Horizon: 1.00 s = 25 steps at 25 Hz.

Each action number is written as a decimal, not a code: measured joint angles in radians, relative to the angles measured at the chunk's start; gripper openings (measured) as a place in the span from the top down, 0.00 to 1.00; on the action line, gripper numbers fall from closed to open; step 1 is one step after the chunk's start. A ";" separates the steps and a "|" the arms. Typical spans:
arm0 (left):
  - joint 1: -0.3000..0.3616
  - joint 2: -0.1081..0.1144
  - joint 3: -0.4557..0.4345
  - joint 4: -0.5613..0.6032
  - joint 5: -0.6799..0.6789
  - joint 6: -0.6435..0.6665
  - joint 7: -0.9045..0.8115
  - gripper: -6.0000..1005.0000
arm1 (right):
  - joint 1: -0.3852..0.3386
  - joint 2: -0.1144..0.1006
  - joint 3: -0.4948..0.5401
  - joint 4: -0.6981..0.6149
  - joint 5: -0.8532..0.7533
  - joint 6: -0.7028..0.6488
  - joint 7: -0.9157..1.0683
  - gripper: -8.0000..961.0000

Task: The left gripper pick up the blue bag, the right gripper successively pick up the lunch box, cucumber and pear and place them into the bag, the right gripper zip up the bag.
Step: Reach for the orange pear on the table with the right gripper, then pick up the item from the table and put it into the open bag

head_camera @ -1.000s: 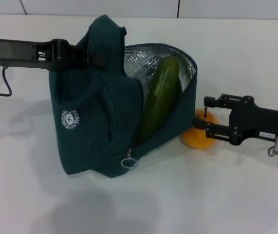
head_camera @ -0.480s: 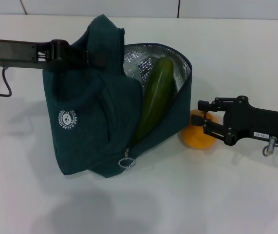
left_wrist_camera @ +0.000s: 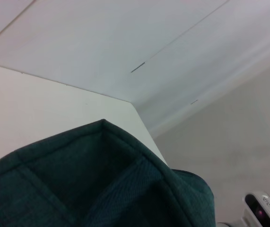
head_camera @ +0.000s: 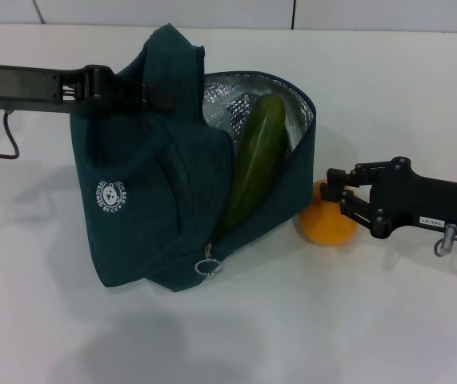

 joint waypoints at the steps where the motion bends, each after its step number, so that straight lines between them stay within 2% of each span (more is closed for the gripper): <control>1: 0.000 0.000 0.000 0.000 0.000 0.000 0.000 0.95 | 0.000 -0.001 0.000 0.000 0.000 0.000 0.000 0.75; 11: 0.000 0.000 0.000 0.000 0.000 0.000 0.000 0.95 | 0.000 -0.009 0.000 0.000 0.001 -0.004 0.000 0.81; 13: 0.000 0.000 0.000 0.000 0.000 0.000 0.000 0.95 | -0.001 -0.010 0.000 -0.002 0.000 -0.007 0.000 0.86; 17: 0.000 0.000 0.000 0.000 0.000 0.000 0.000 0.95 | -0.032 -0.010 0.004 -0.049 -0.004 -0.009 0.000 0.89; 25: 0.000 -0.001 0.000 0.000 0.000 0.000 0.000 0.95 | -0.065 -0.011 0.104 -0.069 -0.003 -0.091 0.004 0.96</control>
